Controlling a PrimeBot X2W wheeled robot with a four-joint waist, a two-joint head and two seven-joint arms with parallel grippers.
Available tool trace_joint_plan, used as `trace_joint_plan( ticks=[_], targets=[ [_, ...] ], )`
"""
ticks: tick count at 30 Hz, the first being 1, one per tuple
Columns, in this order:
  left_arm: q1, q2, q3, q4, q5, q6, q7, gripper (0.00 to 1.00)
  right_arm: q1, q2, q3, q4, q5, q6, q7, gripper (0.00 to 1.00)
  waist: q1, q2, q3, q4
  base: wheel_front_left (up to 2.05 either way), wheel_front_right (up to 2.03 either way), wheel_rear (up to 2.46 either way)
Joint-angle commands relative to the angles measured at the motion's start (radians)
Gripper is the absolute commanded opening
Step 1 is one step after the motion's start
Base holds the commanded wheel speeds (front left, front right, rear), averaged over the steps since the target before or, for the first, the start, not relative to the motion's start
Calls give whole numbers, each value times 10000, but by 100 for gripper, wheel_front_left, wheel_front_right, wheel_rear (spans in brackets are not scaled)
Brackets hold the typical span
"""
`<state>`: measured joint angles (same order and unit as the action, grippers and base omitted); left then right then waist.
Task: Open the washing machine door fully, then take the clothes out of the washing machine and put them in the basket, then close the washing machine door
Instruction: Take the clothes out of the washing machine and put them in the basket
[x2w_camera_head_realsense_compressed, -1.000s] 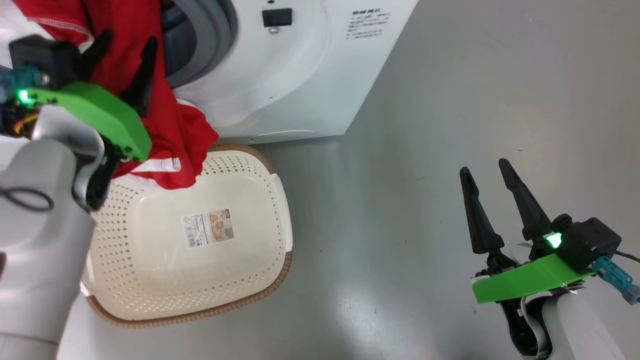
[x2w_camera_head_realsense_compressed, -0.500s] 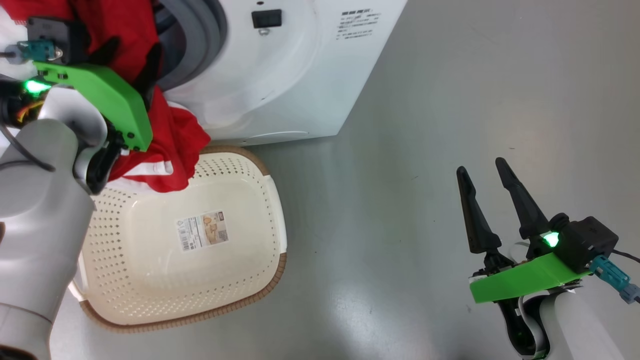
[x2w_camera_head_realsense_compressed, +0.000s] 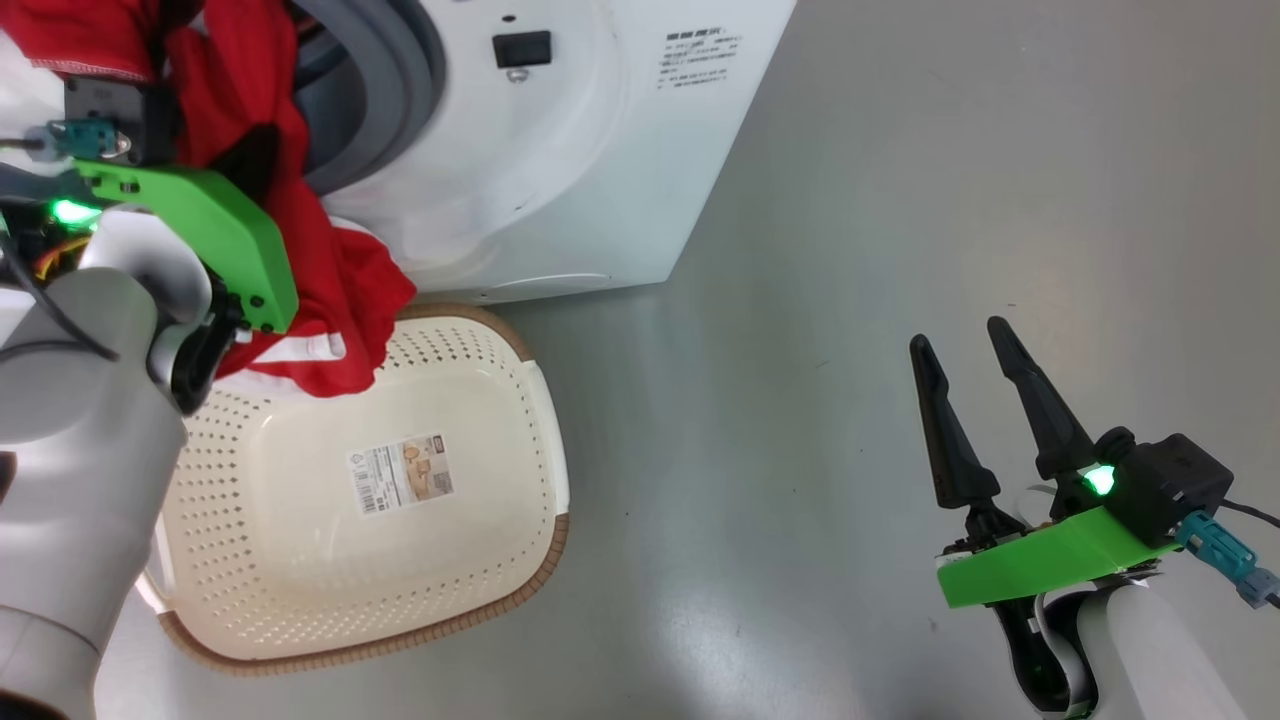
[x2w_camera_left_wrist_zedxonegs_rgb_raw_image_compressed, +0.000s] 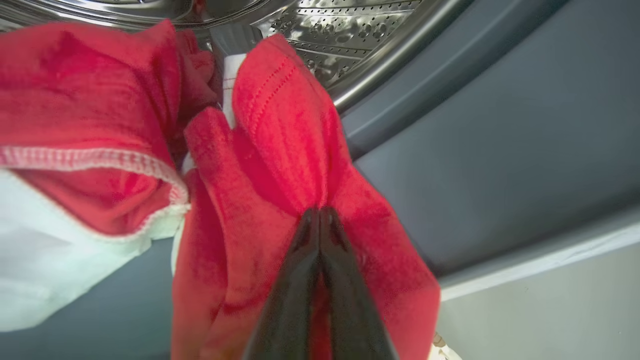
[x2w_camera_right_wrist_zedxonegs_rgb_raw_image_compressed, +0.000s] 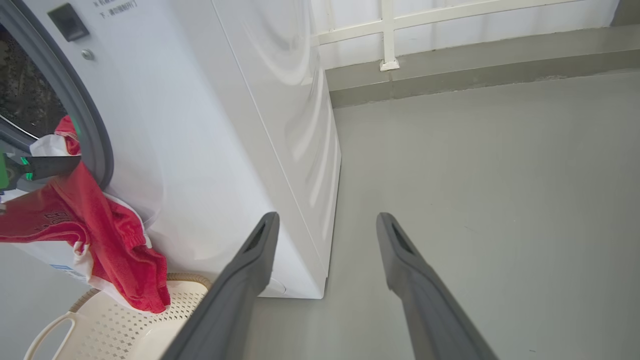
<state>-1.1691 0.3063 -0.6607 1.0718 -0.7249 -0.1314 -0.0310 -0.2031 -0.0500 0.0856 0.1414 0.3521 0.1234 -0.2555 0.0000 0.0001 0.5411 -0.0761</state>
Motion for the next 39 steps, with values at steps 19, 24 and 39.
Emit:
trace_joint_plan(
  ticks=[19,24,39],
  targets=[
    [1482,812,1610,-1802,-321,100,-2303,0,447,-3,47,-150,-119,73,-63,100,0,-1,-611,580,0,0,0],
    [2870,766,2655,-2934,73,155,-2305,0,517,-3,18,-141,-125,73,-63,100,0,-1,-721,667,0,0,0],
    [6829,-6,4133,-4576,1130,194,-2307,0,569,-3,82,-68,-75,73,-63,100,0,-1,-801,717,0,0,0]
  ],
)
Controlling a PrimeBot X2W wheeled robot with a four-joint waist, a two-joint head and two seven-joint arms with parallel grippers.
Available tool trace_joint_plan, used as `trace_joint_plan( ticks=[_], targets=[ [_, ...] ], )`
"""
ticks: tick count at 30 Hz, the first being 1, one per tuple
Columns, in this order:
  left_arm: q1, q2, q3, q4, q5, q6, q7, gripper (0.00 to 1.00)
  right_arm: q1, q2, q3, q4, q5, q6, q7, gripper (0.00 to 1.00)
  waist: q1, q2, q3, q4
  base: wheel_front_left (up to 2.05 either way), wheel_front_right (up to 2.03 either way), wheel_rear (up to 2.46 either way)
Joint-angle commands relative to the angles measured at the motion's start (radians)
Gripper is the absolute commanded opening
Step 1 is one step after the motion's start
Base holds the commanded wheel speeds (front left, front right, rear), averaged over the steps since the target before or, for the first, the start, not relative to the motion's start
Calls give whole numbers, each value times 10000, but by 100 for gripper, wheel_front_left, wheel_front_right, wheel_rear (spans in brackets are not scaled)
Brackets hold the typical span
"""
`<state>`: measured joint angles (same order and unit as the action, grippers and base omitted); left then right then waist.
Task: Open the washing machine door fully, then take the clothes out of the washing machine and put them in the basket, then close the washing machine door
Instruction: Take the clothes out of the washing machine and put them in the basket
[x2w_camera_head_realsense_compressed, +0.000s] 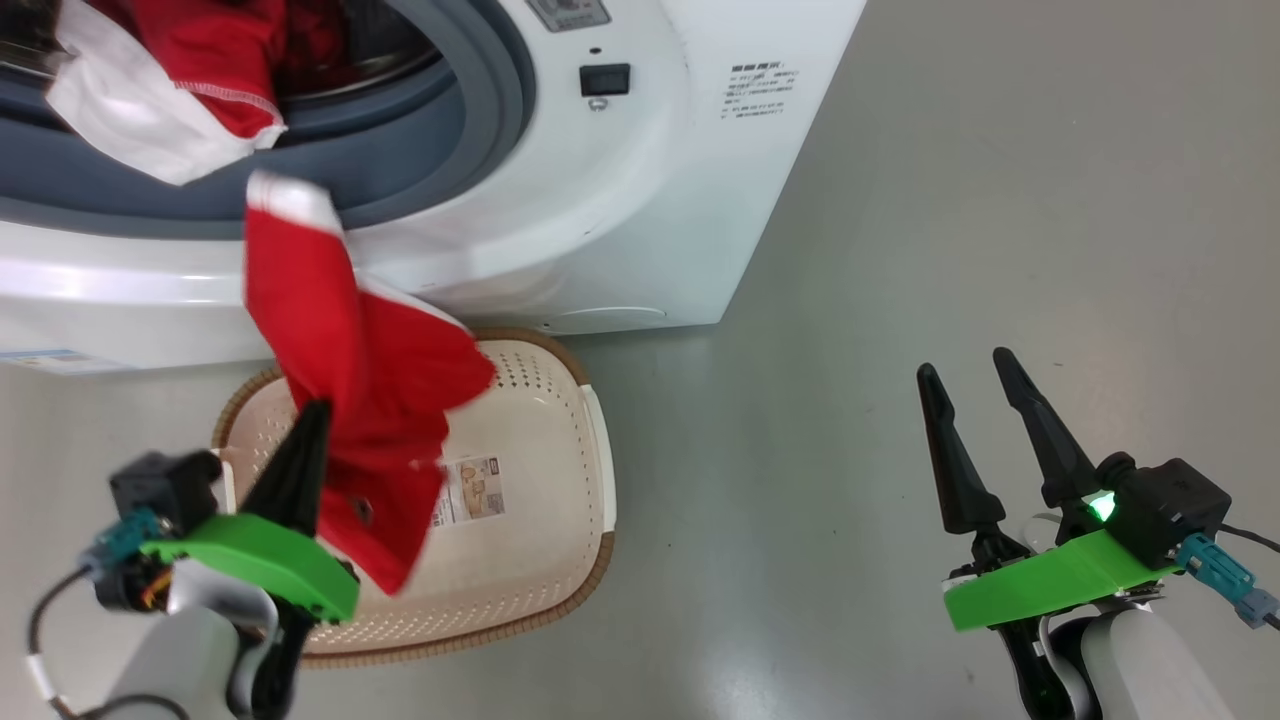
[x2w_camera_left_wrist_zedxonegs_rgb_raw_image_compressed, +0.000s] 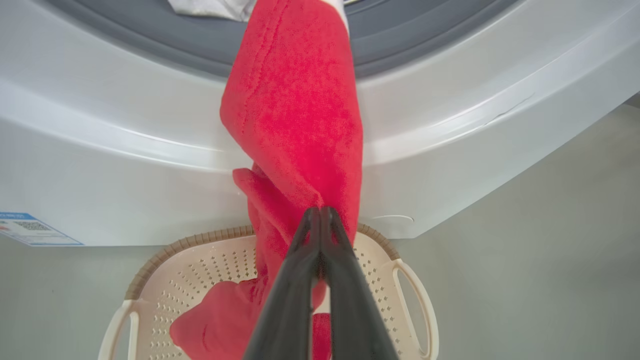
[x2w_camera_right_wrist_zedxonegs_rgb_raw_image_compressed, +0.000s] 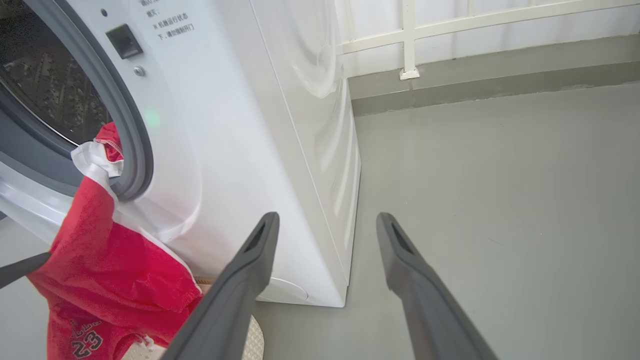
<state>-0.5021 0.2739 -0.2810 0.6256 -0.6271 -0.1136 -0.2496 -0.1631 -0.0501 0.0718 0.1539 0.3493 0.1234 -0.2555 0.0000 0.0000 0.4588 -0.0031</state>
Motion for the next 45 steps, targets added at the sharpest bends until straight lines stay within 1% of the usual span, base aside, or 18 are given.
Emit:
trace_joint_plan(
  ticks=[1,5,10,14,18,23,29,34,39,40,41,42,44,45],
  targets=[
    [250,235,326,-20,186,9,-121,0,157,-1,231,-191,-47,73,-63,100,0,0,47,-23,0,0,0],
    [298,-67,260,579,332,-41,-121,0,56,-1,227,-255,-57,73,-63,100,0,0,278,-62,0,0,0],
    [-219,-414,92,1769,426,-124,-121,0,-51,-1,167,-347,-152,73,-63,100,0,0,722,-114,0,0,0],
    [-773,-534,-141,2697,563,-160,-122,0,-119,-1,169,-408,-196,73,-63,100,0,0,1098,-230,0,0,0],
    [-1162,-578,-591,3271,564,-166,-122,0,-184,-1,204,-471,-194,73,-63,100,0,0,1448,-366,0,0,0],
    [-1521,-527,-1057,3665,485,-168,-122,0,-276,-1,232,-552,-180,73,-63,100,0,0,1879,-455,0,0,0],
    [-1919,-468,-1244,3885,430,-169,-122,0,-428,-1,198,-644,-190,73,-63,100,0,0,2360,-496,0,0,0],
    [-2108,-484,-1090,4130,313,-170,-122,0,-448,-1,163,-664,-235,73,-63,100,0,0,2487,-505,0,0,0],
    [-2115,-524,-922,4179,313,-170,-122,0,-461,-1,128,-629,-273,73,-63,100,0,0,2366,-479,0,0,0],
    [-2085,-542,-902,4179,309,-170,-122,19,-458,-1,129,-619,-289,73,-63,100,0,0,2313,-466,0,0,0],
    [-2055,-555,-881,4170,305,-170,-122,35,-461,-1,136,-607,-301,73,-63,100,0,0,2266,-451,0,0,0],
    [-2014,-569,-861,4165,308,-170,-122,45,-454,-1,136,-580,-314,73,-63,100,0,0,2184,-427,0,0,0],
    [-1920,-601,-811,4136,316,-170,-122,70,-408,-1,143,-527,-337,73,-63,100,0,0,2018,-379,0,0,0],
    [-1868,-611,-766,4092,315,-170,-122,88,-381,-1,154,-497,-345,73,-63,100,0,0,1924,-360,0,0,0]
  ],
)
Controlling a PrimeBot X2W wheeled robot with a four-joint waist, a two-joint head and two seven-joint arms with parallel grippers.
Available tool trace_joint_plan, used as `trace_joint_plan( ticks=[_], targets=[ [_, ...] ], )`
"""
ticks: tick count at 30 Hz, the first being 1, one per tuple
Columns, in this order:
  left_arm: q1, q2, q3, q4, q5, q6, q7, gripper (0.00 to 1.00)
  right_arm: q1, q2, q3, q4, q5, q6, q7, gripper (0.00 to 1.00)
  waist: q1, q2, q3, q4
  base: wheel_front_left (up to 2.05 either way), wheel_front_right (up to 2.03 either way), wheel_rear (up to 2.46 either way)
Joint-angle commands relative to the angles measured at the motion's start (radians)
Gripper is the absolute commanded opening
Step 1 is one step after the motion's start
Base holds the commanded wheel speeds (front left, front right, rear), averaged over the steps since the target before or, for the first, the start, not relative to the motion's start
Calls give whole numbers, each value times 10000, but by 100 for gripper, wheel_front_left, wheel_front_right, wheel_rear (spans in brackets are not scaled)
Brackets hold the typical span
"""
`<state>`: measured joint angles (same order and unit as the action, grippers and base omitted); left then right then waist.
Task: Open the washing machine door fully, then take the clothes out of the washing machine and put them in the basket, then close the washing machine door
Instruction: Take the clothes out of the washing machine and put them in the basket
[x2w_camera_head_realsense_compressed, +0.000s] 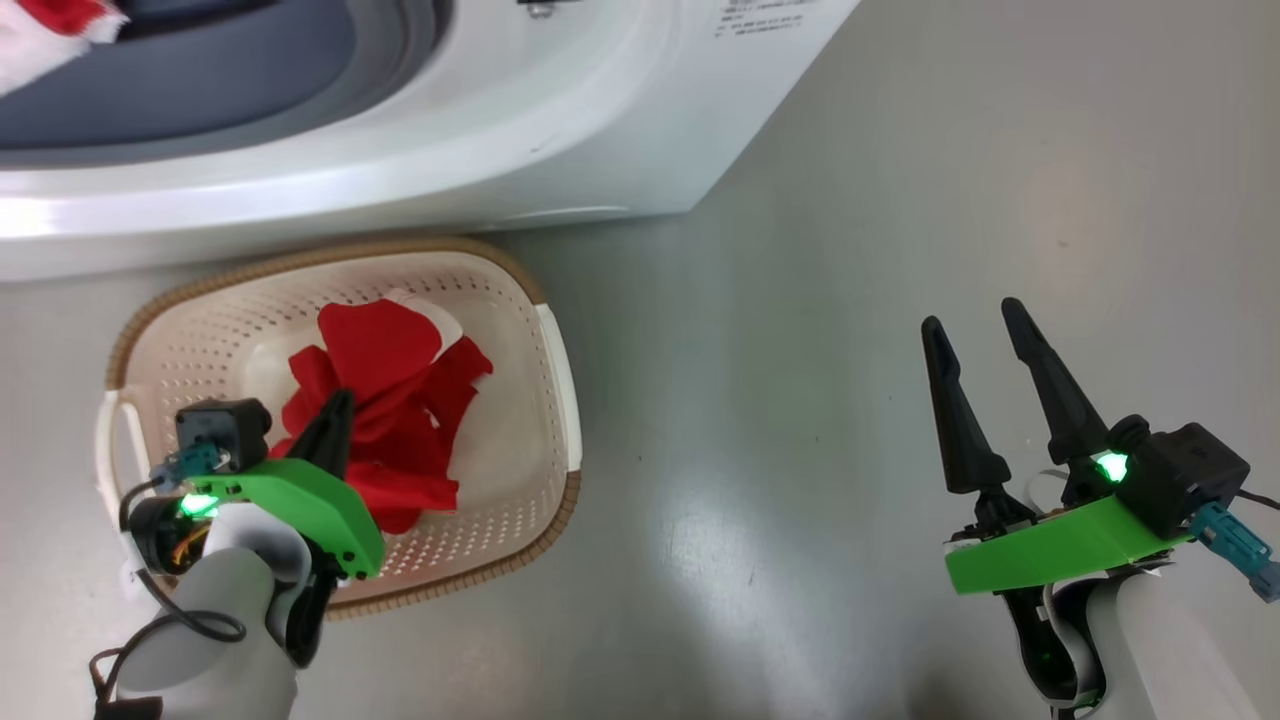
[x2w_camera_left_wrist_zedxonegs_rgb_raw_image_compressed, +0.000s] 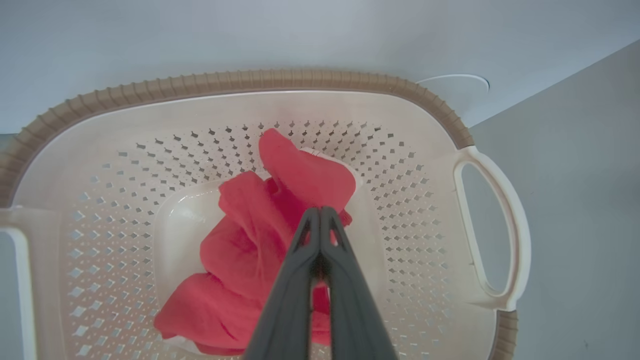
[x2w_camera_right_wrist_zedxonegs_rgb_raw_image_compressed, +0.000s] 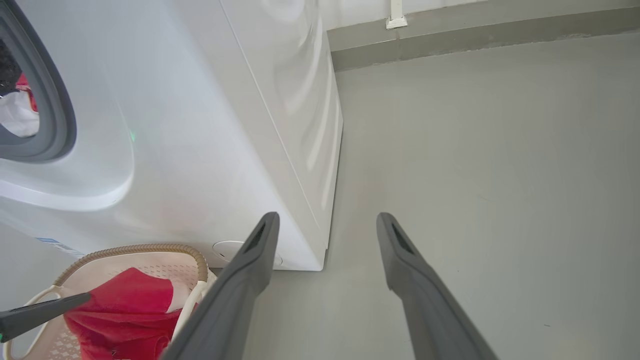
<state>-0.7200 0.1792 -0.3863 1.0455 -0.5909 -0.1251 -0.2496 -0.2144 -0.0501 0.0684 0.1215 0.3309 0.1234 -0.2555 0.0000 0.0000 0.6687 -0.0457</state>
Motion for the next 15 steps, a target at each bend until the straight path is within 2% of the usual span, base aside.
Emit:
trace_joint_plan(
  ticks=[1,2,15],
  targets=[
    [369,335,347,-157,-41,-55,-122,97,159,-1,195,-138,-167,73,-63,100,0,0,-272,84,0,0,0],
    [440,335,411,-208,-26,-55,-122,100,176,-1,205,-100,-169,73,-63,100,0,0,-375,94,0,0,0],
    [1864,325,1561,-1064,581,-55,-122,100,522,-1,351,417,-90,73,-63,100,0,0,-2257,100,0,0,0]
  ],
)
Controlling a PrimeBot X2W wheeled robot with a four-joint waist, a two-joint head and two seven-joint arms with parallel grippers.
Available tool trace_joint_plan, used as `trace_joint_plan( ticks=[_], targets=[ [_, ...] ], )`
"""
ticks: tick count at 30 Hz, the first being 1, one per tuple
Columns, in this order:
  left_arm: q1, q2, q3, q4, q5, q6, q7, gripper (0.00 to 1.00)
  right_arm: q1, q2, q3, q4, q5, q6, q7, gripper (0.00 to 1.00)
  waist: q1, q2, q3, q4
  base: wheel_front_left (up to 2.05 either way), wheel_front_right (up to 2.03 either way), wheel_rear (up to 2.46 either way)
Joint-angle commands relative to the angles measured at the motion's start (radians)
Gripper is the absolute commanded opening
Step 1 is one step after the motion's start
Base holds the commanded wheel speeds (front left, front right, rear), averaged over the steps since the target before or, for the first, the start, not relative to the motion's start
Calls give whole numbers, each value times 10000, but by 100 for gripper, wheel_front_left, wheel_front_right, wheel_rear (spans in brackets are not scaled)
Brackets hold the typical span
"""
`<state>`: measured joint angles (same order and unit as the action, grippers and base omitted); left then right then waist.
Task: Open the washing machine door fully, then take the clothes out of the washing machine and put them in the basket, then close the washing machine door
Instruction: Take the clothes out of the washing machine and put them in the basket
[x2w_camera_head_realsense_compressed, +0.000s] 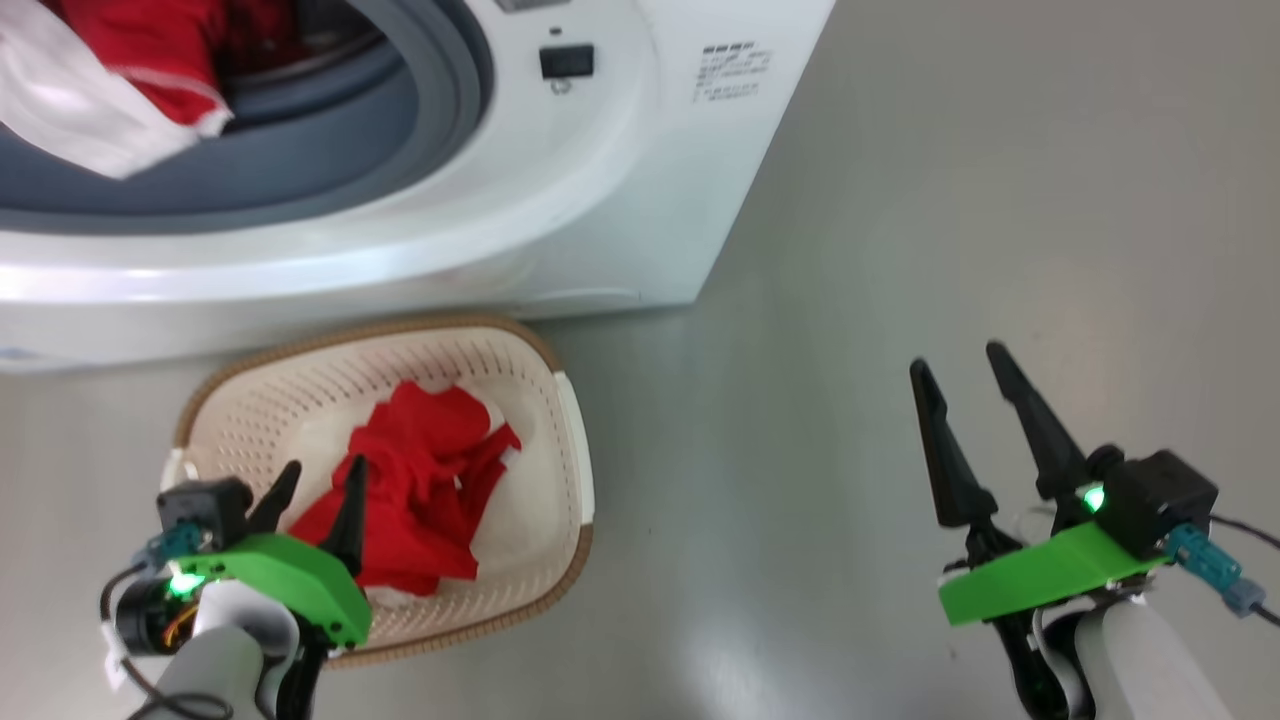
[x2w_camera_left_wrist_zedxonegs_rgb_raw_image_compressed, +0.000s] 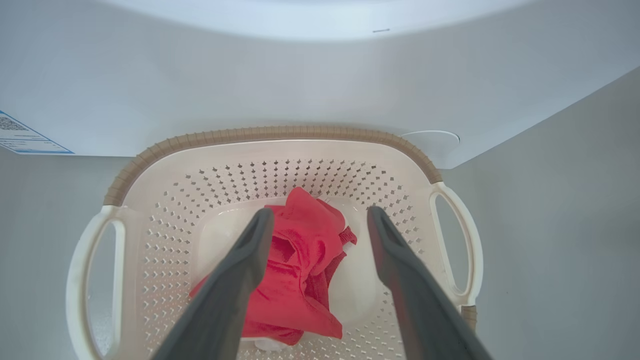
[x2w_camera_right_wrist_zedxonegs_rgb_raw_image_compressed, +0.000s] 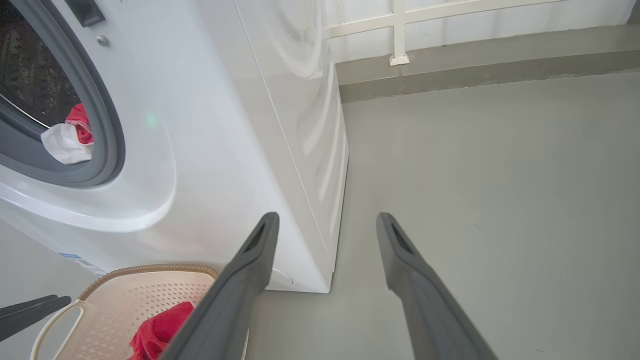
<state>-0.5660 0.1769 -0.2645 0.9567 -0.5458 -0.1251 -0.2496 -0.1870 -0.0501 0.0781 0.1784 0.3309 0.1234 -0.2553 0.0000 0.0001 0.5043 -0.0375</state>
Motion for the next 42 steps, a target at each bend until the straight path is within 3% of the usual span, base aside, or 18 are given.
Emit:
trace_joint_plan(
  ticks=[1,10,23,34,42],
  targets=[
    [446,352,469,-325,227,-55,-122,100,299,-1,254,-103,-89,73,-65,100,0,-1,-771,30,0,0,0],
    [1461,175,1612,-1892,1165,-55,-122,100,736,-1,201,153,-100,73,-65,100,0,-1,-1933,174,0,0,0],
    [3498,-317,3024,-5280,2320,-55,-122,100,1486,-1,-2,300,-166,73,-65,100,0,-1,-3331,342,0,0,0],
    [5323,-680,3595,-7529,2880,-55,-122,100,2155,-61,-195,134,-154,73,-65,100,0,-1,-3758,338,0,0,0],
    [6201,-1109,4134,-8371,3022,-55,-122,100,2278,-43,-383,32,-105,73,-65,100,0,-1,-3787,191,0,0,0]
  ],
)
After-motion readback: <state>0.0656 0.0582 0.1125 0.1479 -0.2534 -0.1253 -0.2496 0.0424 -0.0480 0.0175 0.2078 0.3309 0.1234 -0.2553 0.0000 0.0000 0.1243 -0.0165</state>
